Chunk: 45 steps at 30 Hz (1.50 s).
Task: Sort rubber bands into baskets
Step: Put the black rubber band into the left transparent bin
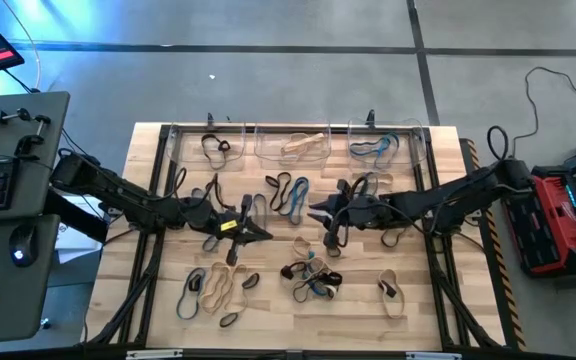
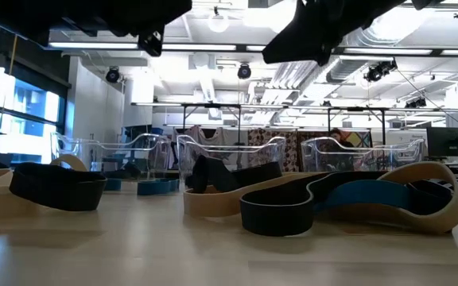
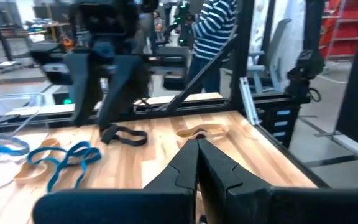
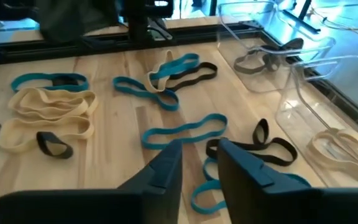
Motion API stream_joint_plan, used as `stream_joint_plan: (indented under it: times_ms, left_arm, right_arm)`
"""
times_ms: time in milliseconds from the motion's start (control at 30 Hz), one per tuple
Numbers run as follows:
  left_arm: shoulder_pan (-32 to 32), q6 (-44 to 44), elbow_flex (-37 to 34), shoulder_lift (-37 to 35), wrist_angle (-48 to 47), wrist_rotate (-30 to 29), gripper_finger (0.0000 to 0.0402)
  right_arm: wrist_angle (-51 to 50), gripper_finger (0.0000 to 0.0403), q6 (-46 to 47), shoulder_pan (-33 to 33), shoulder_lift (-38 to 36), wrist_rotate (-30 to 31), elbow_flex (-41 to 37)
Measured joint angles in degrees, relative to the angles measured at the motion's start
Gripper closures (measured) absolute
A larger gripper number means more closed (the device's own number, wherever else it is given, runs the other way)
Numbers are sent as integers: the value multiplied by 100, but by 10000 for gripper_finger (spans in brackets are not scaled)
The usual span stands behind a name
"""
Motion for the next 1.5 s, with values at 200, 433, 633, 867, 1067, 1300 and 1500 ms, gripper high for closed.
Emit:
stream_joint_plan:
  times_ms: [200,433,633,867,1067,1300,1500]
  left_arm:
    - [320,-58,0,0,-211,-135,401]
    - [561,-104,0,0,-242,-110,401]
    - [863,-98,0,0,-115,200,401]
    - [985,-19,0,0,-100,361,401]
    - [866,96,0,0,-76,376,401]
    - [850,254,0,0,-66,374,401]
    - [830,210,0,0,-34,359,401]
  right_arm:
    - [-196,283,260,16,0,10,3]
    - [-406,288,447,-150,0,125,-30]
    - [-443,336,112,-247,-2,107,-34]
    - [-429,398,167,-205,-2,107,-34]
    - [-429,391,399,-22,-2,102,-37]
    - [-429,398,404,16,-2,236,-39]
    - [-431,398,193,-10,-2,284,-39]
